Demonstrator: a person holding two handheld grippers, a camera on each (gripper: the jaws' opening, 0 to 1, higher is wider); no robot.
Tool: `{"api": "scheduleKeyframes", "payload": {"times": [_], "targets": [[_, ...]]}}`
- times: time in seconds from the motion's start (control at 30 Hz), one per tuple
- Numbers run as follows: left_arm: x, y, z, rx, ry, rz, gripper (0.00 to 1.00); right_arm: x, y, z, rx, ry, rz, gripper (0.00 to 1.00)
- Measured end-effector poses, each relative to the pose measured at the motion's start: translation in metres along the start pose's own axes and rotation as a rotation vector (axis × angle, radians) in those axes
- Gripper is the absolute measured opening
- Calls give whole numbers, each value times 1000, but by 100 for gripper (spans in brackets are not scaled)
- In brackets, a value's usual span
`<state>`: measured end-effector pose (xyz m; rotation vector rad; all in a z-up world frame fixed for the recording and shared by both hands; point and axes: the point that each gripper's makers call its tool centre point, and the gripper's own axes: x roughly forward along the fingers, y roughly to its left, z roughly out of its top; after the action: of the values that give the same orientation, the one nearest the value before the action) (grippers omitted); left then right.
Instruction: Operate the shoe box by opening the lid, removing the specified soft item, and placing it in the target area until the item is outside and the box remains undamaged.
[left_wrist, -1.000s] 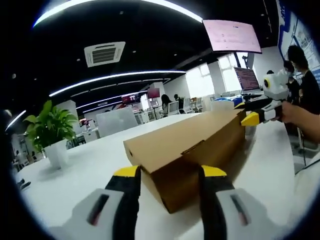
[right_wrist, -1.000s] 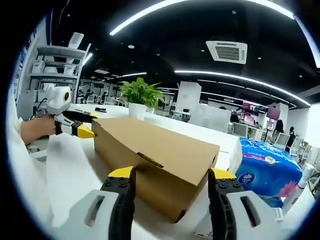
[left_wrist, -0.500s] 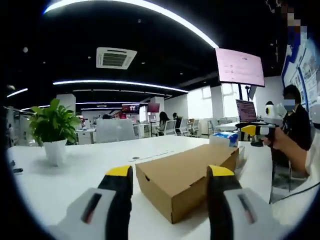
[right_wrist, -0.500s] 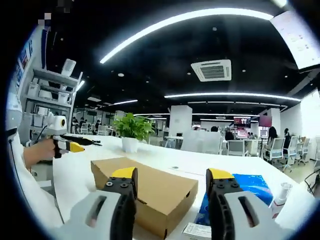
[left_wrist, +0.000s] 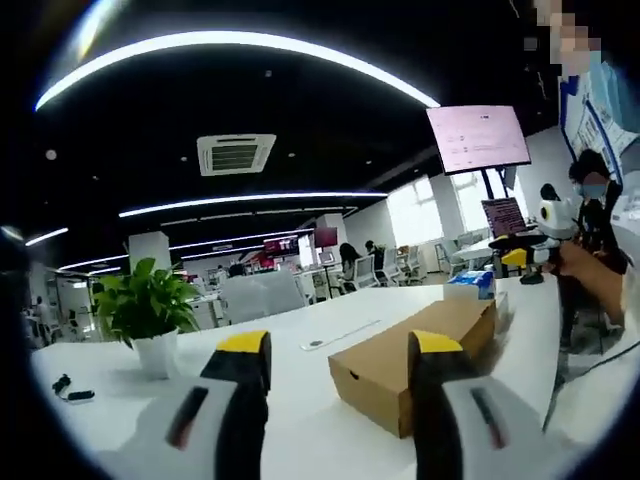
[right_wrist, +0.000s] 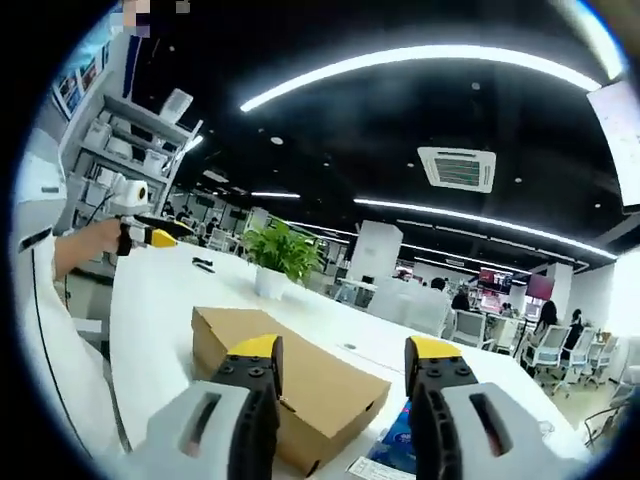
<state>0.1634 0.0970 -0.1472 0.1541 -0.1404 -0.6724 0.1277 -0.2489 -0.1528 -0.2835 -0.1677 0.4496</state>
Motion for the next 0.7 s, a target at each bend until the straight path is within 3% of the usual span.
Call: {"api": "scheduleKeyframes", "payload": {"times": [0.1,0.17,0.23,0.47,0.7], "targets": [[3,-3,-14,-18,65,-5,58,3,4,0,105,-12,29,53],[5,-5,-17,-34,72,-10,60,2,4,0,89,-8,32,53],[6,-8,-23,-68,89,-21,55,2,3,-2,64,5,20,53],[9,-10,-20,-93,75,-19,57,0,0,-12,85,24,16,52],[8,-11,-17,-65,72,-20,57,1,2,-14,78,29,19,52]]}}
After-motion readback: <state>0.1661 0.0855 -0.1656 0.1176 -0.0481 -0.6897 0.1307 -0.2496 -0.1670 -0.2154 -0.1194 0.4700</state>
